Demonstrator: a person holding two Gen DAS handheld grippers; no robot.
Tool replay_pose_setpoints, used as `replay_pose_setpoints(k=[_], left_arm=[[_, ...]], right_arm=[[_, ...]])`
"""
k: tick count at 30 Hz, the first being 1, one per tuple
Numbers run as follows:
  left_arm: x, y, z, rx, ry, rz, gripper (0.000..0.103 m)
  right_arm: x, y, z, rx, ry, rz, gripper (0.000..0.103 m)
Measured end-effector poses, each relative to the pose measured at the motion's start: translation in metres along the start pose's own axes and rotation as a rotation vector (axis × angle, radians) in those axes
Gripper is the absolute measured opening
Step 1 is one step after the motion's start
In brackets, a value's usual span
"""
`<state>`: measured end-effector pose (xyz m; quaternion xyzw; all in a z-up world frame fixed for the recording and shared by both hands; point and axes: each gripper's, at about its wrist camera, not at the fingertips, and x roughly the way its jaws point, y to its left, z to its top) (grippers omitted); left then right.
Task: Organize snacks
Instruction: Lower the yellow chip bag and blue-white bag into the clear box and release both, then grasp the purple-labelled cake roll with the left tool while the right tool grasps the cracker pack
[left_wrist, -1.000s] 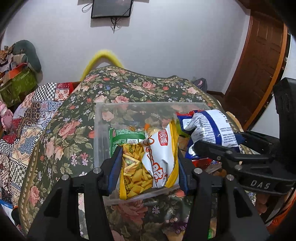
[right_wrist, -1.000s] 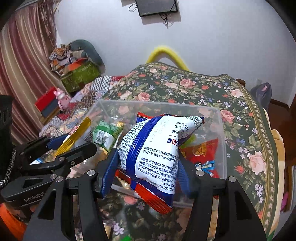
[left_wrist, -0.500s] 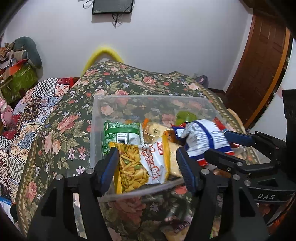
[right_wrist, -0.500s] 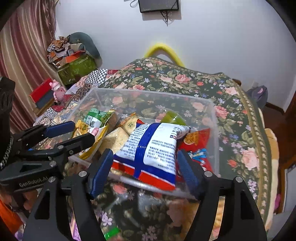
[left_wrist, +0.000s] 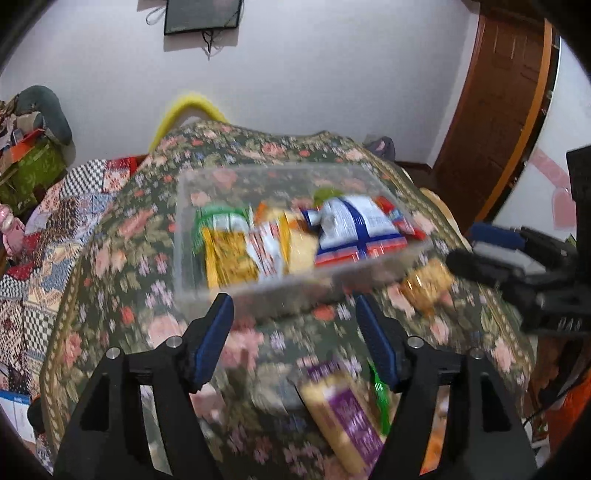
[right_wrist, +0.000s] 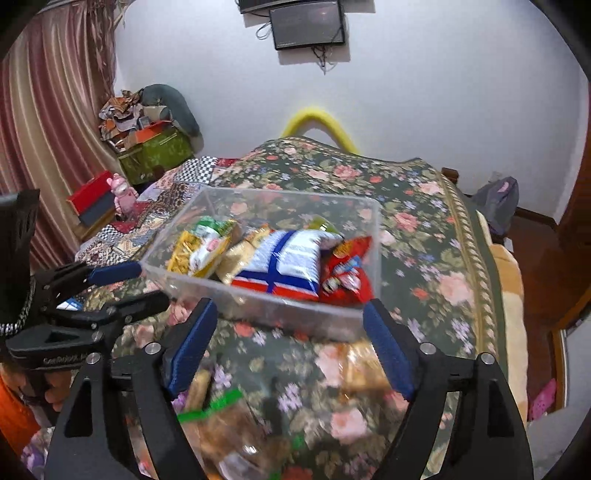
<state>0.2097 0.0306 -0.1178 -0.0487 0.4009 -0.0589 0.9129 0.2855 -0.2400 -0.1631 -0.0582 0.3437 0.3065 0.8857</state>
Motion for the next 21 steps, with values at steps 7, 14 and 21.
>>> replay_pose_setpoints(k=[7,14,21], left_arm=[[0.015,-0.011,-0.031,-0.014,0.085,-0.003,0.069],[0.035,-0.019,-0.054,-0.035,0.160,-0.005,0.069],[0.040,-0.003,-0.063,-0.081,0.157,0.012,0.071]], right_arm=[[-0.001,-0.038,-0.028,0.079,0.064,-0.044,0.080],[0.004,-0.063,-0.053,0.107,0.121,-0.082,0.081],[0.029,-0.075,-0.056,0.120,0.168,-0.071,0.087]])
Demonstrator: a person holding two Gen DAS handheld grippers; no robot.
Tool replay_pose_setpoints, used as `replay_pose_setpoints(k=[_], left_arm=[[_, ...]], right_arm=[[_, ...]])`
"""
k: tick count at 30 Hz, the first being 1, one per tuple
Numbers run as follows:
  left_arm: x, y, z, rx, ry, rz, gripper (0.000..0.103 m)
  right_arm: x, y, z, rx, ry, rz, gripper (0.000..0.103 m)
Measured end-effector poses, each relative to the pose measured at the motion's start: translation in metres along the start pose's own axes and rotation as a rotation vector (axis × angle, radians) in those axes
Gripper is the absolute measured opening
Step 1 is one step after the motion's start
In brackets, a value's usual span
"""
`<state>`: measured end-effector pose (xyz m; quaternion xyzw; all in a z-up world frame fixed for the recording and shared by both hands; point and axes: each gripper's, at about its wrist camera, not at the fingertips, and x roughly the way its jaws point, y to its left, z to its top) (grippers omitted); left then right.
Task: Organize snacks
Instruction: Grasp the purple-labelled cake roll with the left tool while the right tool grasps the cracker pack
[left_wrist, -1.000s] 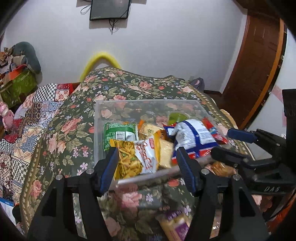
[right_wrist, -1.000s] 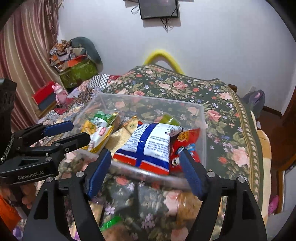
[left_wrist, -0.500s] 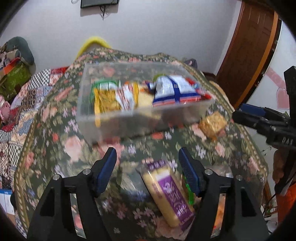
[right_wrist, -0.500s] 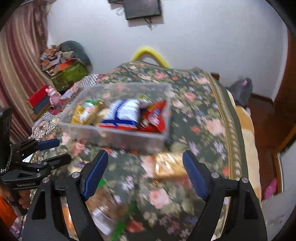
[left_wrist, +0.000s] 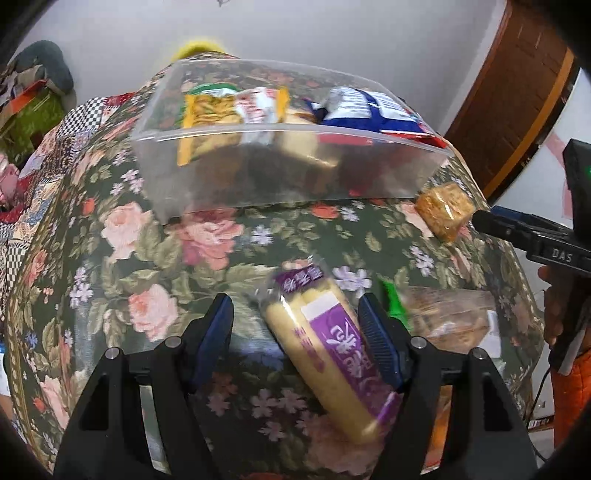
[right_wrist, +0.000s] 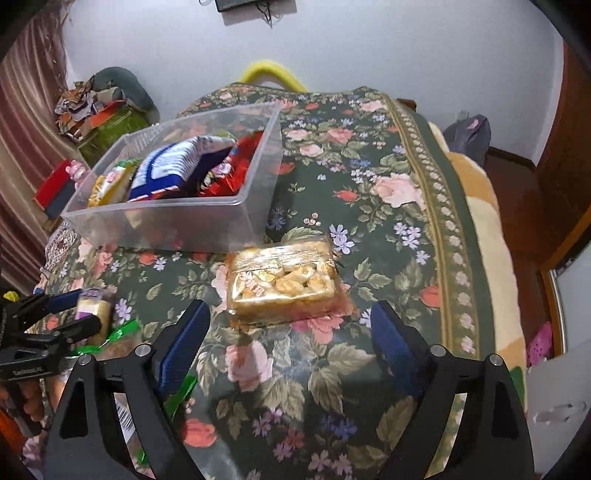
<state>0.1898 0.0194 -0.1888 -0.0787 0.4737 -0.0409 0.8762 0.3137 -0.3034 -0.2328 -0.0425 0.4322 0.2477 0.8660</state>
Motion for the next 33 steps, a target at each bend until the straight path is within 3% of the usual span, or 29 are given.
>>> replay_pose_setpoints(k=[7,11,13,21,27,33], left_arm=[[-0.001,0.020,-0.002,0.005,-0.004,0.075,0.071],[0.002,0.032,-0.002,-0.027,0.012,0.079,0.071],[-0.002,0.031,-0.002,-0.023,0.008,0.075,0.071],[-0.036,0.027,-0.014,-0.019,-0.026,0.087,0.071],[-0.057,0.026,-0.033,-0.055,0.007,0.023,0.071],[-0.038,0.023,-0.038,-0.117,0.072,-0.040,0.071]], right_arm=[[0.031,0.003,0.008,-0.006,0.049,0.005,0.087],[0.039,0.004,0.012,-0.008,0.050,-0.004,0.086],[0.039,0.005,0.010,-0.013,0.053,0.007,0.074],[0.018,0.007,-0.011,-0.013,0.027,0.014,0.072],[-0.010,0.018,-0.029,-0.040,-0.008,0.008,0.072],[-0.033,0.026,-0.040,-0.047,-0.039,0.034,0.072]])
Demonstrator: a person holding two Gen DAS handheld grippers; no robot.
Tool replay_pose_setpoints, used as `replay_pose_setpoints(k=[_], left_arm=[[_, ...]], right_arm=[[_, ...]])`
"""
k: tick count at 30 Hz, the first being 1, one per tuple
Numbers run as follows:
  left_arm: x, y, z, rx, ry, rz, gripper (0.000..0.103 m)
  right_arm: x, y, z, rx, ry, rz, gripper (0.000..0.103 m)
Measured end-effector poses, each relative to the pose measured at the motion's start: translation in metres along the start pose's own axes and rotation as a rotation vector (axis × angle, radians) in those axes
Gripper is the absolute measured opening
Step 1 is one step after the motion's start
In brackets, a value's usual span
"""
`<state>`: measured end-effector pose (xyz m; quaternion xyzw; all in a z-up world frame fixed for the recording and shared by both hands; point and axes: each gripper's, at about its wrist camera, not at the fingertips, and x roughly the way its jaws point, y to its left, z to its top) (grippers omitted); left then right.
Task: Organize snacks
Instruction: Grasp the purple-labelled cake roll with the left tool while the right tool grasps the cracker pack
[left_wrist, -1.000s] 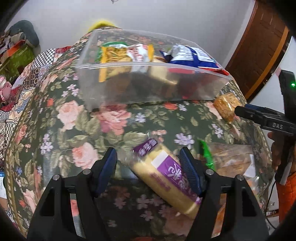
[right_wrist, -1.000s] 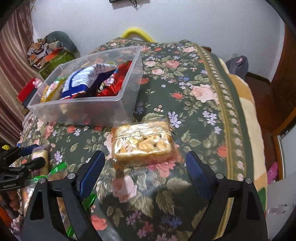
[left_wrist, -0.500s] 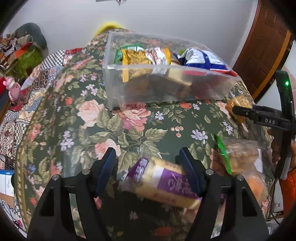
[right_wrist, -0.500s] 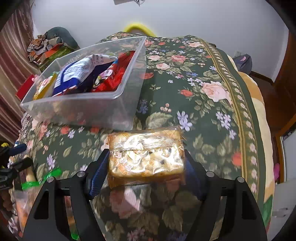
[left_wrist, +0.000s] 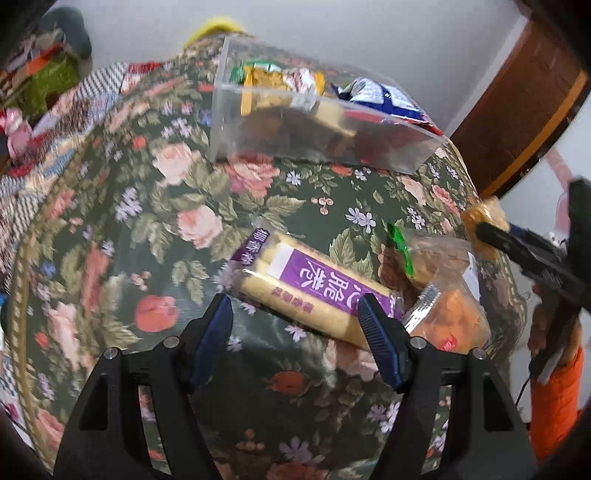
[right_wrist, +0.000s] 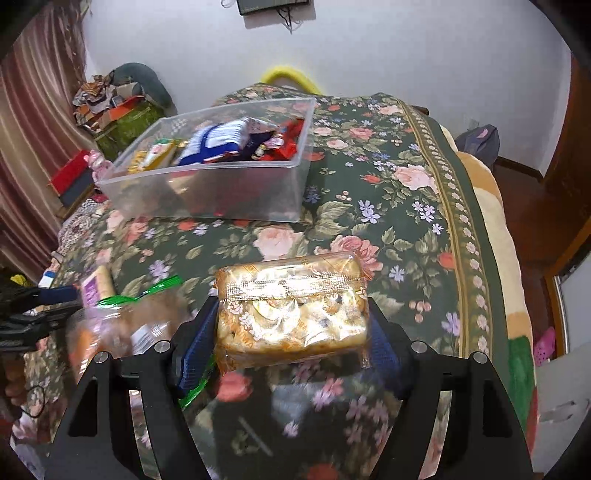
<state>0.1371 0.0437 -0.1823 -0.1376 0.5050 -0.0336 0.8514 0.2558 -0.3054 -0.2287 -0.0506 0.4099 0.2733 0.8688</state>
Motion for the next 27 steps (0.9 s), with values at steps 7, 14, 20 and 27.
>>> replay_pose_setpoints(k=[7,14,20,27], left_arm=[[0.021,-0.006,0.022,-0.056,0.009,-0.026,0.071],[0.040,-0.038,0.028,0.081,-0.036,0.099,0.071],[0.038,-0.038,0.016,0.128,-0.076,0.134,0.062],[0.026,-0.029,0.008,0.165,-0.095,0.149,0.045]], right_arm=[[-0.013,0.009,-0.007,-0.018,-0.019,0.003,0.072],[-0.018,0.015,-0.007,-0.021,-0.033,0.003,0.072],[-0.020,0.018,-0.002,-0.007,-0.050,0.016,0.072],[-0.019,0.026,0.005,-0.006,-0.062,0.030,0.072]])
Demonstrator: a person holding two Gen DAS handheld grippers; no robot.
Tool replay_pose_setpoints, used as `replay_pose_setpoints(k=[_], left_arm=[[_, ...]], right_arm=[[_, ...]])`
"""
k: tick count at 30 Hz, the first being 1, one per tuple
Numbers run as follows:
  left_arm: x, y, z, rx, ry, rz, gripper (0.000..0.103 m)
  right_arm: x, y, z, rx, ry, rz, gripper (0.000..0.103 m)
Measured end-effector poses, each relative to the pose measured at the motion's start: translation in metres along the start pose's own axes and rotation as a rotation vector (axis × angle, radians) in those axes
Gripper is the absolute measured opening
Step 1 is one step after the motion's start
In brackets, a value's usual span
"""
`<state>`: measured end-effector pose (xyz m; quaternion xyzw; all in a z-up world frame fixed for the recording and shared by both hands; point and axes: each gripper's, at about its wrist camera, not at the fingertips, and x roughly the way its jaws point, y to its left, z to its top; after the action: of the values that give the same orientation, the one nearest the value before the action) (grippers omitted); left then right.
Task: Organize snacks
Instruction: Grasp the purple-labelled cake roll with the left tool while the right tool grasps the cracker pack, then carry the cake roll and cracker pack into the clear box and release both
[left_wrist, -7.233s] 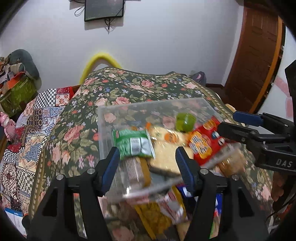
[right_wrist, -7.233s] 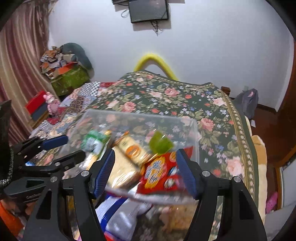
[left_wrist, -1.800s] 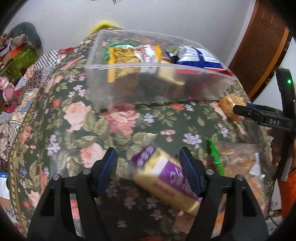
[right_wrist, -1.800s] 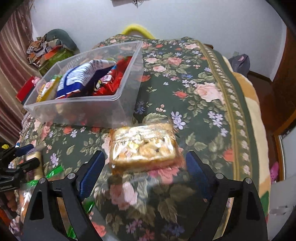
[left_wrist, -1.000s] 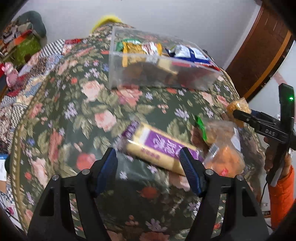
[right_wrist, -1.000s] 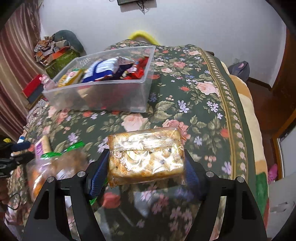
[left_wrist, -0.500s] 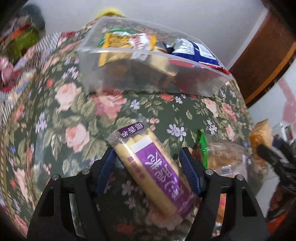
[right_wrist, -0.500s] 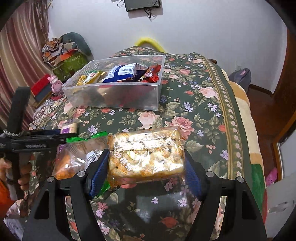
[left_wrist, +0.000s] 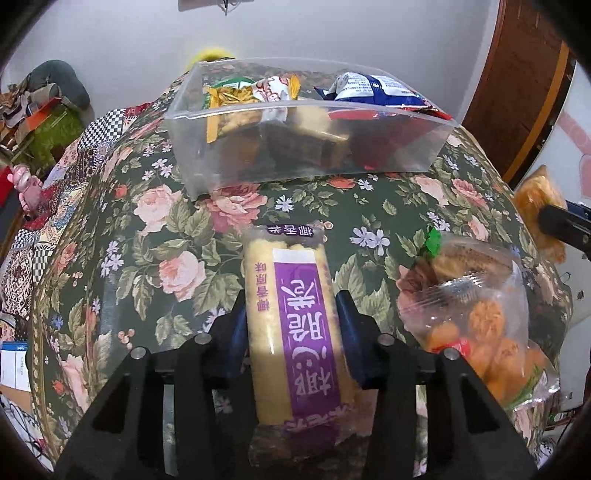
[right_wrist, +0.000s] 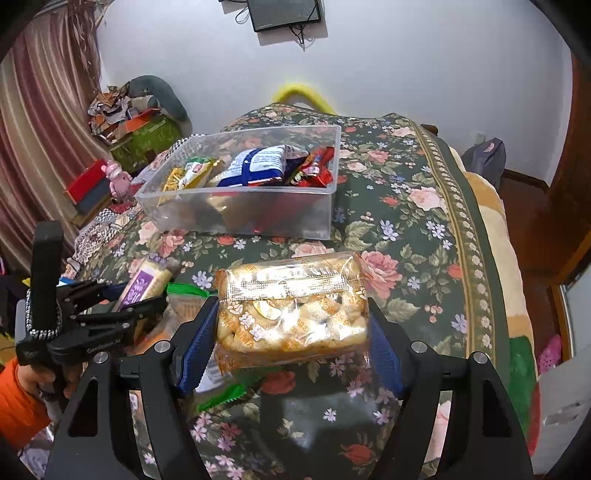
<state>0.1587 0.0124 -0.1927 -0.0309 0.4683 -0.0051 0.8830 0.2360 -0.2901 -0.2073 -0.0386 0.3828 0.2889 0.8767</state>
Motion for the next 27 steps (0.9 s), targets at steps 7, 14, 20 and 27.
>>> replay_pose_setpoints(k=[7,14,20,27], left_arm=[[-0.031,0.004,0.018,0.013,-0.077,-0.027,0.045],[-0.058,0.011,0.062,0.003,-0.167,-0.074,0.045],[-0.062,0.020,0.100,-0.013,-0.216,-0.078,0.045],[-0.045,0.035,0.136,-0.022,-0.234,-0.055,0.045]], right_arm=[[0.002,0.007,0.017,0.004,-0.025,0.018,0.072],[0.004,0.018,0.049,-0.008,-0.077,0.034,0.072],[0.017,0.028,0.081,-0.029,-0.105,0.033,0.072],[0.044,0.038,0.120,-0.049,-0.100,0.038,0.072]])
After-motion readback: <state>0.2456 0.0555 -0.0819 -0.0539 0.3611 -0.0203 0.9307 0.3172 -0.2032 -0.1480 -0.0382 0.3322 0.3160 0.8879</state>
